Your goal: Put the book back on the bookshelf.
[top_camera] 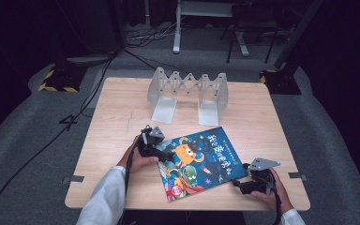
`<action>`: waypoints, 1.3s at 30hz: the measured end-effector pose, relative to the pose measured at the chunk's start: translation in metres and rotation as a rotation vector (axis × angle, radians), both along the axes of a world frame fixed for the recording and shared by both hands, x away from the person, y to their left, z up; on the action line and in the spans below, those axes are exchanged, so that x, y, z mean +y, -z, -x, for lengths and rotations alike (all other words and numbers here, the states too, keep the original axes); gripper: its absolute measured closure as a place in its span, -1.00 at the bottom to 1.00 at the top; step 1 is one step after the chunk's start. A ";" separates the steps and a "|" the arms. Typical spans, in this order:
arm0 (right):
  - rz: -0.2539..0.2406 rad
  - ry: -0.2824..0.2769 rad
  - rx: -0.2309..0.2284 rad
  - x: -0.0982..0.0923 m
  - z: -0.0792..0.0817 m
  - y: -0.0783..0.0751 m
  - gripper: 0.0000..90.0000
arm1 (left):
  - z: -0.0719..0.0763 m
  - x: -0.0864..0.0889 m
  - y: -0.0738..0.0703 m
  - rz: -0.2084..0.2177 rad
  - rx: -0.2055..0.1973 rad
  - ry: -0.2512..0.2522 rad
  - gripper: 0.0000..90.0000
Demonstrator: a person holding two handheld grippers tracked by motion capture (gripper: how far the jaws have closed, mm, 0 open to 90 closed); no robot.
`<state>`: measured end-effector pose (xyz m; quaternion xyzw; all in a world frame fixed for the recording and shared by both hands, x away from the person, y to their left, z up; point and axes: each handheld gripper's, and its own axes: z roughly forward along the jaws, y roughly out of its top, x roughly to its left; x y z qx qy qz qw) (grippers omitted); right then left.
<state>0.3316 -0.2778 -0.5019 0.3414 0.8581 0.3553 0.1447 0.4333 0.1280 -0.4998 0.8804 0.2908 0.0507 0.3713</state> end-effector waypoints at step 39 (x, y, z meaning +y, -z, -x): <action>0.019 0.124 0.013 0.052 -0.055 -0.001 -0.68 | 0.122 0.072 0.004 0.025 -0.026 0.013 -0.64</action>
